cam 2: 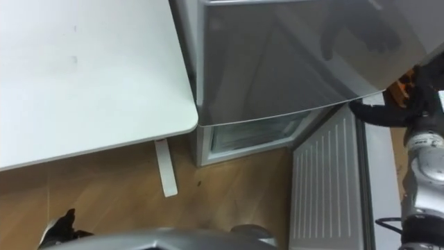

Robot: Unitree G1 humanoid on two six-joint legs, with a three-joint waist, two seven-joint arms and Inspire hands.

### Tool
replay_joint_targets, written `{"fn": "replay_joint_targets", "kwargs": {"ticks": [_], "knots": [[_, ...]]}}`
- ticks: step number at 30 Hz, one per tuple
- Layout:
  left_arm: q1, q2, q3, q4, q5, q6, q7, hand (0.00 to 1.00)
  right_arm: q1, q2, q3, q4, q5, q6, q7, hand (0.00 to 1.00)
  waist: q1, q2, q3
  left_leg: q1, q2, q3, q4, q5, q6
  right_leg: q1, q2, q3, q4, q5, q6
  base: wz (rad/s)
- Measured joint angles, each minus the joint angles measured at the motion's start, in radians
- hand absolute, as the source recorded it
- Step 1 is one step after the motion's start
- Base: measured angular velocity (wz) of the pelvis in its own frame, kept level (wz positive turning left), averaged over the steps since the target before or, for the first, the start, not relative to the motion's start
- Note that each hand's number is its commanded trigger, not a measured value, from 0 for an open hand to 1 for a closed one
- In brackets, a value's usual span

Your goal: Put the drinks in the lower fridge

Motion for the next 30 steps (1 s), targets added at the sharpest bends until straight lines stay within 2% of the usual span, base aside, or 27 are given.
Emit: {"fn": "replay_joint_targets", "kwargs": {"ticks": [6,7,9,13,16,21,28,30], "knots": [[0.012,-0.010,-0.007,-0.007,0.001,0.005,0.000,0.00,0.027,0.000,-0.012,0.005,0.051,0.000,-0.049,0.00,-0.008,0.004,-0.0022,-0.008,0.002,0.001,0.000,0.000,0.000,0.002,0.002,-0.001,-0.002,0.000,0.000,0.00],[0.021,-0.011,-0.009,-0.027,0.001,0.007,0.000,0.00,0.030,0.000,-0.013,0.009,0.064,0.000,-0.056,0.00,-0.018,0.006,-0.0034,-0.012,0.002,0.000,0.001,0.000,0.000,0.000,0.002,-0.001,-0.002,0.000,0.000,0.00],[0.040,-0.009,-0.006,-0.038,0.003,0.011,0.004,0.00,0.031,0.000,-0.043,0.052,0.107,-0.002,-0.059,0.00,-0.027,0.010,-0.0071,-0.008,0.002,0.000,0.001,0.000,0.000,0.002,0.001,-0.002,-0.003,0.000,0.000,0.00],[0.044,-0.010,-0.008,-0.058,0.003,0.015,0.031,0.00,0.055,0.000,-0.079,0.135,0.139,-0.001,-0.080,0.00,-0.027,0.013,-0.0079,0.004,0.002,0.007,0.000,0.000,0.000,0.004,0.002,0.009,0.000,0.000,0.000,-0.06],[0.047,-0.010,-0.008,-0.056,0.011,0.018,0.046,0.00,0.082,0.000,-0.083,0.184,0.158,0.000,-0.088,0.00,-0.031,0.016,-0.0074,0.008,0.003,0.012,0.000,0.000,-0.001,0.003,0.004,0.014,0.003,0.002,-0.002,-0.09],[0.051,-0.015,-0.007,-0.056,0.012,0.018,0.047,0.00,0.101,0.005,-0.084,0.252,0.164,0.001,-0.076,0.00,-0.037,0.015,0.0006,0.019,0.005,0.031,-0.015,0.001,-0.002,-0.001,0.010,0.038,-0.001,0.005,-0.003,-0.13],[0.038,-0.013,-0.011,-0.056,0.012,0.019,0.044,0.00,0.101,0.015,-0.080,0.379,0.240,0.002,-0.018,0.00,-0.046,0.018,0.0000,0.017,0.006,0.032,-0.014,0.002,-0.003,-0.005,0.013,0.039,-0.001,0.009,-0.003,-0.01],[0.038,-0.013,-0.011,-0.056,0.012,0.019,0.042,0.00,0.102,0.020,-0.079,0.403,0.240,0.003,-0.008,0.00,-0.043,0.021,-0.0026,0.015,0.006,0.035,-0.014,0.002,-0.003,-0.013,0.013,0.041,0.000,0.009,-0.003,-0.07]]}}
